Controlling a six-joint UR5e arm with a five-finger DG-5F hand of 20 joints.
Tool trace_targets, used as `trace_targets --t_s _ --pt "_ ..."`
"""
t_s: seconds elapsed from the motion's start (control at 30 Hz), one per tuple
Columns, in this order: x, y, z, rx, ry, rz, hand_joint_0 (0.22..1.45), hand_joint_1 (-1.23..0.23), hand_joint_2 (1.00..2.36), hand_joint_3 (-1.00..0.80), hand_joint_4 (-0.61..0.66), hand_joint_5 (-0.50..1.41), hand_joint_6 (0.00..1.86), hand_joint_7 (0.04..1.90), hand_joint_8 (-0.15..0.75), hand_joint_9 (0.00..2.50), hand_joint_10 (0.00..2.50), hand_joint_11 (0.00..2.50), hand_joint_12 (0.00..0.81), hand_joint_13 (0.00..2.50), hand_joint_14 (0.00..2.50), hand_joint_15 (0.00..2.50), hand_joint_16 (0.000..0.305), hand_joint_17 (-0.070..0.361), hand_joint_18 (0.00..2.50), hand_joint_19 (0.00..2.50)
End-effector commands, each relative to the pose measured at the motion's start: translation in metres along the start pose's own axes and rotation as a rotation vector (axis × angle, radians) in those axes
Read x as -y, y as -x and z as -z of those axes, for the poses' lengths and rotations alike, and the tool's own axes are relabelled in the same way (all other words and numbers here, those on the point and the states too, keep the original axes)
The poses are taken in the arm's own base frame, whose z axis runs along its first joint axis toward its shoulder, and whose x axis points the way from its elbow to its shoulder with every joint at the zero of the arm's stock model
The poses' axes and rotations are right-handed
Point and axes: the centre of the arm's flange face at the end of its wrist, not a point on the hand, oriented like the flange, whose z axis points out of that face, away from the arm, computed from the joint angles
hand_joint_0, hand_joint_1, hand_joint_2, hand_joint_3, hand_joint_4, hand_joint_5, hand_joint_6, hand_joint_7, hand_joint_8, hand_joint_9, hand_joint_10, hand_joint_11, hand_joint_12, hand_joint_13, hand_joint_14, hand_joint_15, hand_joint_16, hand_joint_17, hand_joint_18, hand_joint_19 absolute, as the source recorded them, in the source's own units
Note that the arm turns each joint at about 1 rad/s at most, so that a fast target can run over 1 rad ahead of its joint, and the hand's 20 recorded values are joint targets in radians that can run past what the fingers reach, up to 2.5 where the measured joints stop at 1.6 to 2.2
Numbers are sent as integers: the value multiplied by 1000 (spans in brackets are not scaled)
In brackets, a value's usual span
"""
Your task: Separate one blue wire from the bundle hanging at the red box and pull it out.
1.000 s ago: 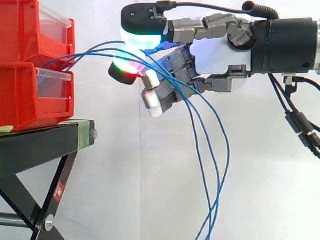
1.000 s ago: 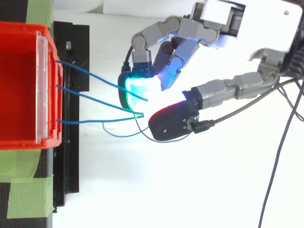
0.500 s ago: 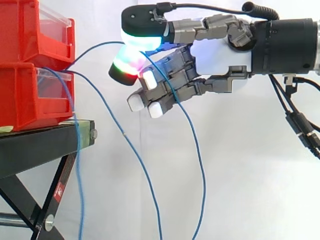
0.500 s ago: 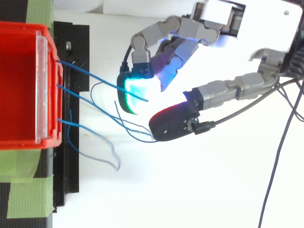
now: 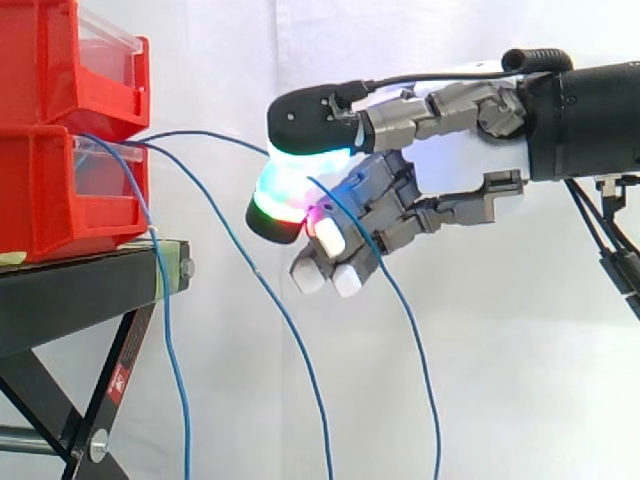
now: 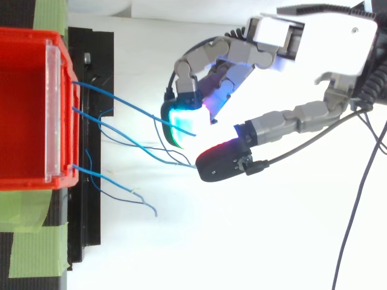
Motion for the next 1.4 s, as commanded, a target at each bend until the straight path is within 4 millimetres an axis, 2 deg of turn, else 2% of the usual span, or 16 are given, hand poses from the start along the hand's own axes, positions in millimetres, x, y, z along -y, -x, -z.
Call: trace_targets --t_s 0.0,0.17,0.3,0.53,0.73,1.0,1.1,1.37 --pt "1 -2 2 -7 -12 -2 604 -802 1035 -7 -99 -110 775 1270 273 957 20 785 376 684 25 626 46 102 575 693" --pt "4 -3 4 -17 -32 0 604 -800 1034 -7 -98 -111 776 1276 275 960 21 791 375 687 22 626 45 102 571 692" --pt "13 -6 12 -29 -57 -21 604 -798 1033 -8 -98 -111 777 1272 272 970 22 785 376 689 24 621 45 102 573 702" --pt "22 -7 38 14 -62 -56 604 -797 1033 -9 -99 -112 779 1268 278 979 19 800 377 692 24 619 46 103 575 694" --pt "27 -9 51 49 -60 -59 605 -797 1033 -13 -102 -113 781 1270 277 976 20 786 375 695 22 626 46 103 574 694" --pt "41 -21 65 46 -92 -102 605 -792 1033 -10 -106 -115 785 1252 279 990 21 804 375 700 24 628 46 103 574 695" --pt "51 -25 79 60 -106 -121 605 -793 1033 -11 -102 -116 786 1264 279 991 21 795 377 701 24 627 46 103 575 692" --pt "46 -26 74 102 -66 -155 606 -791 1033 -13 -106 -117 788 1257 280 995 21 794 375 707 24 626 46 103 576 695"
